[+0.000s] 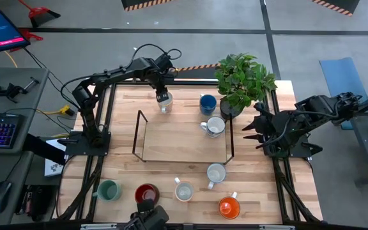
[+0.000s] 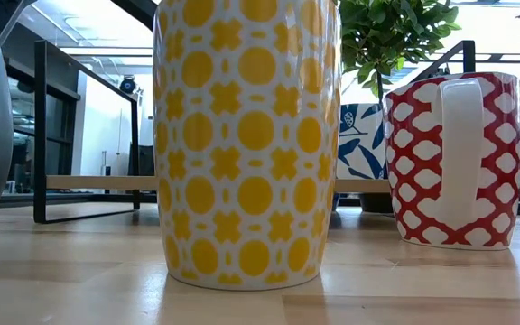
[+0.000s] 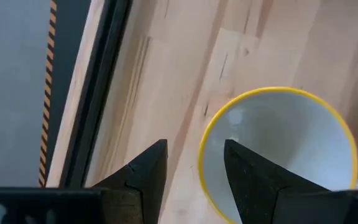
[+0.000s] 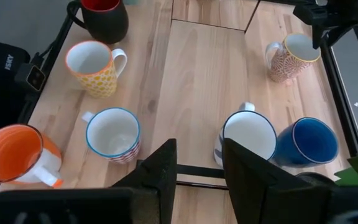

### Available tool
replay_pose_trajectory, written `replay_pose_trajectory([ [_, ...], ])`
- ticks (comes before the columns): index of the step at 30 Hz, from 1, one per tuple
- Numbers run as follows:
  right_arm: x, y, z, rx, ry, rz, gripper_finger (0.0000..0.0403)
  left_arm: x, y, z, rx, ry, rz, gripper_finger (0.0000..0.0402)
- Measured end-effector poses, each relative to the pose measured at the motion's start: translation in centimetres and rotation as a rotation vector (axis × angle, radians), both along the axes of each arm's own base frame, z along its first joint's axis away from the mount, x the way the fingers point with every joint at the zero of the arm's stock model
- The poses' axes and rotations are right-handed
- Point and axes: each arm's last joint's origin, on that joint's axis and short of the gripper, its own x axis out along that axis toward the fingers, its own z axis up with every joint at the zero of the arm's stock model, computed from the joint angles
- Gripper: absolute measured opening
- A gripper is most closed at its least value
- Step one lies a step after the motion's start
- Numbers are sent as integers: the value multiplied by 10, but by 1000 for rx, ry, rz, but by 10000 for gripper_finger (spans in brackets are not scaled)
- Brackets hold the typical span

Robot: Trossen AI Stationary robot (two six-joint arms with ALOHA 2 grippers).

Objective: Place coffee mugs
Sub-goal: Put the white and orange patterned mug on the shelf

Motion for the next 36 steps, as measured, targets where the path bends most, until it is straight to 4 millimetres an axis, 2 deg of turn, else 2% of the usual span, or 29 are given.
replay_pose_trajectory([
  [7, 0, 0, 0, 6, 1, 0, 106, -2, 0, -2, -11, 7, -7, 150],
  [21, 0, 0, 0, 5, 1, 0, 106, -11, -5, -37, -47, 43, 15, 150],
  [29, 0, 0, 0, 6, 1, -2, 106, -10, -3, -38, -28, 23, 20, 148],
  [33, 0, 0, 0, 6, 1, -2, 106, -9, -4, -37, -28, 23, 17, 128],
  [36, 0, 0, 0, 6, 1, -2, 106, -8, -5, -38, -28, 23, 12, 94],
])
